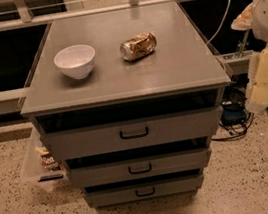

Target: Open top drawer

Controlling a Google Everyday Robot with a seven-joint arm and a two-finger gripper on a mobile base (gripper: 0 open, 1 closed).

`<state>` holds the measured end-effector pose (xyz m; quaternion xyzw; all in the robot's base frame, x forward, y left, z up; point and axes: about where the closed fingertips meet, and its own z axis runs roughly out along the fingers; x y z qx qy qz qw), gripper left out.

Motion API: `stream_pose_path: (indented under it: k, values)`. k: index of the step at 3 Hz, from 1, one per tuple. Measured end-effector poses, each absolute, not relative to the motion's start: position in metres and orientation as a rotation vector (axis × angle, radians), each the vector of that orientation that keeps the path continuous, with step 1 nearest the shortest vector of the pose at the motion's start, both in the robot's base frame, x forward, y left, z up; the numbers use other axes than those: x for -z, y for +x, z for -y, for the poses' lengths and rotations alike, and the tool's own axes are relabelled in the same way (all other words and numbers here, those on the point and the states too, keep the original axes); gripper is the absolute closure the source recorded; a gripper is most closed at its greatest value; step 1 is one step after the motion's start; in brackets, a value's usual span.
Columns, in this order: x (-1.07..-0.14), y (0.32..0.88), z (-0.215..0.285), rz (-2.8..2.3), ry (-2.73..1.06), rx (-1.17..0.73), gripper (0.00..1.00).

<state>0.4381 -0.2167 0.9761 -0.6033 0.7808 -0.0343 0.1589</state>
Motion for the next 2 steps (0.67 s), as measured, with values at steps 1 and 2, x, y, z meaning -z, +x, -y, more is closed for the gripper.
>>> stream_pose_path:
  k: [1, 2]
  values:
    - [-0.976, 0.438, 0.217, -2.232, -1.725, 0.098, 0.00]
    - [-0.962, 0.430, 0.219, -2.228, -1.689, 0.066, 0.00]
